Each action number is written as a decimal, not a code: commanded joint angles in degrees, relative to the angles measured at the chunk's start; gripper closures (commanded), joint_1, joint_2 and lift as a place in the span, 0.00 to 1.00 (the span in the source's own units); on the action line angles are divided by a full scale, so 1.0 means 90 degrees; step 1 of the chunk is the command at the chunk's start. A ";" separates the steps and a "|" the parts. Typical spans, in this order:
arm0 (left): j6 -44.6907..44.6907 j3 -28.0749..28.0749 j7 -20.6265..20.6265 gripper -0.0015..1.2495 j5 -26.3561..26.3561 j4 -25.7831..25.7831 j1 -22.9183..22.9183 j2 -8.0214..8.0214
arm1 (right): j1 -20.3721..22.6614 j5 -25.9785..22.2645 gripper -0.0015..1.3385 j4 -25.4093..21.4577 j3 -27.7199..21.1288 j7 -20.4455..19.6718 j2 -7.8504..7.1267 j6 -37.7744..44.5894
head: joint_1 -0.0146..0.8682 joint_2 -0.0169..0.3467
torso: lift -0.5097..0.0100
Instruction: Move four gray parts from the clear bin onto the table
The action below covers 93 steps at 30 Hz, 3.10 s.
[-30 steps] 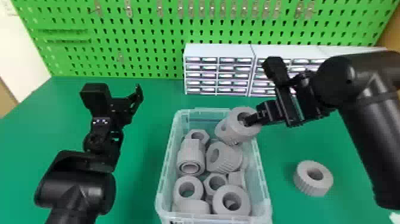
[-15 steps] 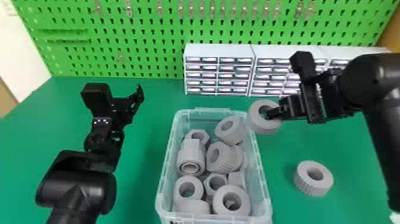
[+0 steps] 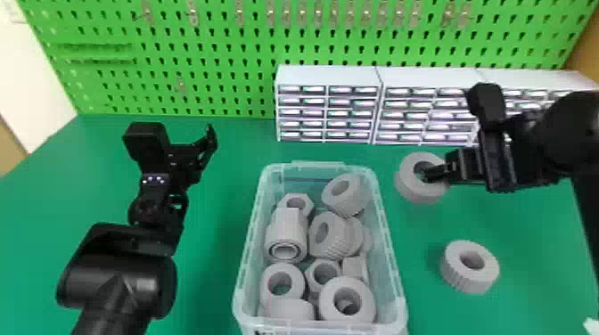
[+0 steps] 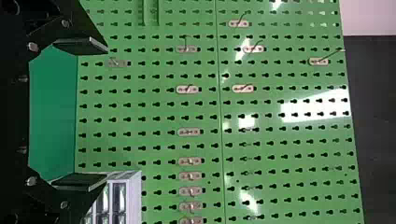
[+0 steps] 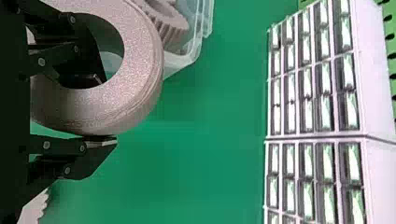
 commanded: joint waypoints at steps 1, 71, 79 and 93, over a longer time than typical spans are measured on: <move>0.0000 0.0043 0.0000 0.24 -0.0027 0.0000 -0.0043 -0.0039 | 0.0098 0.0210 0.68 0.0018 -0.0138 0.0000 -0.0002 0.0009 | 0.80 0.24 | 0.88; -0.0039 0.0161 0.0000 0.24 -0.0007 0.0009 -0.0053 -0.0117 | 0.0039 0.0141 0.68 0.2694 0.0994 0.0000 0.0155 -0.0537 | 0.80 0.24 | 0.88; -0.0039 0.0190 0.0000 0.24 -0.0007 0.0009 -0.0004 -0.0117 | 0.0059 0.0190 0.49 0.2694 0.0916 0.0000 0.0155 -0.0518 | 0.80 0.24 | 0.88; -0.0039 0.0200 0.0000 0.24 0.0012 0.0009 0.0035 -0.0117 | 0.0068 0.0259 0.39 0.2547 0.0926 0.0000 0.0135 -0.0508 | 0.80 0.24 | 0.88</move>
